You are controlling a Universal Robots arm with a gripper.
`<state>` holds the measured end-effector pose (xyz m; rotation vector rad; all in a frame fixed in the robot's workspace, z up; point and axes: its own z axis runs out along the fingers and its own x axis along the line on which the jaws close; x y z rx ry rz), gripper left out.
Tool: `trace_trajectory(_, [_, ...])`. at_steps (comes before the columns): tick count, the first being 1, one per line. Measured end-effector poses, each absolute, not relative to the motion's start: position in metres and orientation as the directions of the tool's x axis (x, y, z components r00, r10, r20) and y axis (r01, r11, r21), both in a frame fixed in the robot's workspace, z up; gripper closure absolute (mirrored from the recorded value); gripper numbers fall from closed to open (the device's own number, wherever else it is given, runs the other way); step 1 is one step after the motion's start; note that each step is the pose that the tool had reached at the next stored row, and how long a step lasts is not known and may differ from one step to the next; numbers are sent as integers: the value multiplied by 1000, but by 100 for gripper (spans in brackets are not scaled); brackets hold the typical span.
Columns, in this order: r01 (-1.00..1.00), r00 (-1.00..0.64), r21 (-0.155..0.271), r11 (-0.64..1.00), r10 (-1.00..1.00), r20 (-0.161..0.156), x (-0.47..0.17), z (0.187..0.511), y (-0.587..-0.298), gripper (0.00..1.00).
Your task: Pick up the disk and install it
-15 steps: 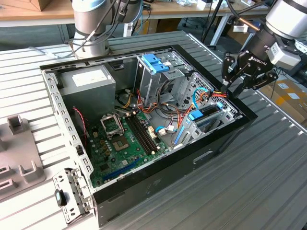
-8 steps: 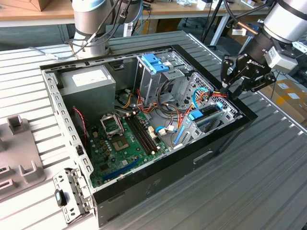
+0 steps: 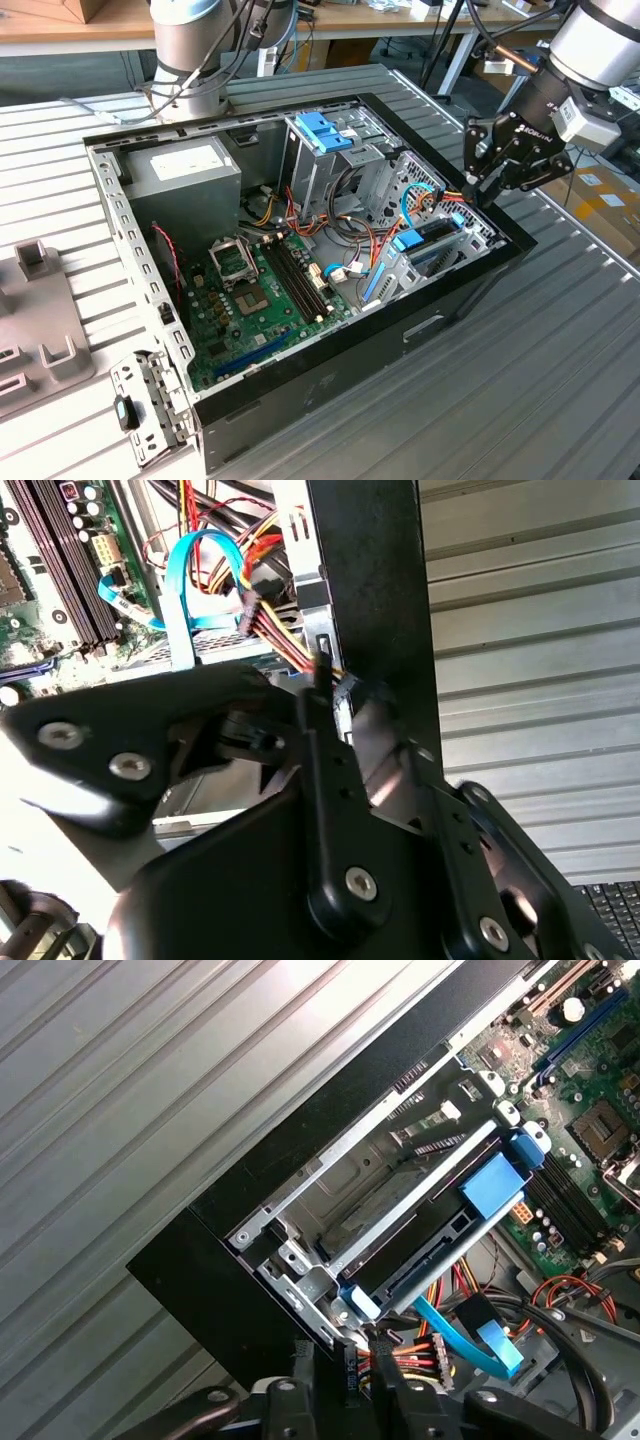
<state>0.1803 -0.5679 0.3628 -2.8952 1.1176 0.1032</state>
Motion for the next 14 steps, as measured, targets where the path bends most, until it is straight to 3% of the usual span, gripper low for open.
trace_trajectory(1, [-672, 739, -10, -740, -670, -75, 180, 363, -568, 66])
trace_trajectory(4, [-672, 739, -10, -740, -670, -75, 180, 363, -568, 81])
trace_trajectory(14, [-672, 739, -10, -740, -670, -75, 181, 363, -568, 81])
